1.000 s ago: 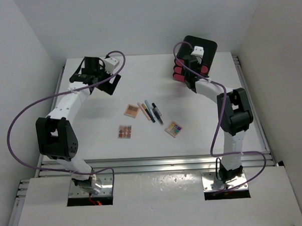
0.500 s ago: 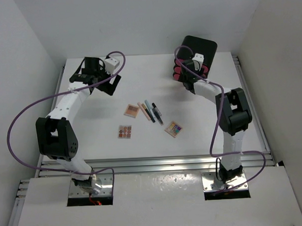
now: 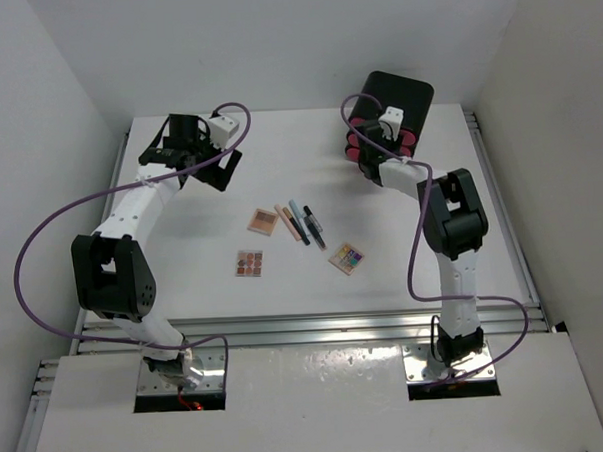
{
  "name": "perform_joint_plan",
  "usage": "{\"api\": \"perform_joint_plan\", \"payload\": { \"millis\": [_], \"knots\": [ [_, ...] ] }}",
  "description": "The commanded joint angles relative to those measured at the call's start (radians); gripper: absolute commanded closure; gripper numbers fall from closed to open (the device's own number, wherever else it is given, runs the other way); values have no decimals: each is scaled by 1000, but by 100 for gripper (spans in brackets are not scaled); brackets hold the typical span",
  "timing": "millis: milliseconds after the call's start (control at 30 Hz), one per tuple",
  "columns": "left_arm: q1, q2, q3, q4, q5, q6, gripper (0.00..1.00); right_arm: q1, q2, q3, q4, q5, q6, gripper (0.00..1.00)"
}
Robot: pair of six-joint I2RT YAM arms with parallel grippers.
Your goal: Organize the makeup
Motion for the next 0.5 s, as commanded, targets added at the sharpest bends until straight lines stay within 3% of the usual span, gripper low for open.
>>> {"api": "perform_joint_plan", "payload": {
  "millis": [0,400,467],
  "knots": [
    [-7,-14,11,8,4,12,3,1,-3,48,72,42,-28,46],
    [-7,-14,11,8,4,12,3,7,-6,28,133,28,-51,46],
    [-7,-14,11,8,4,12,3,6,2,37,130,40,-48,53]
  ]
}}
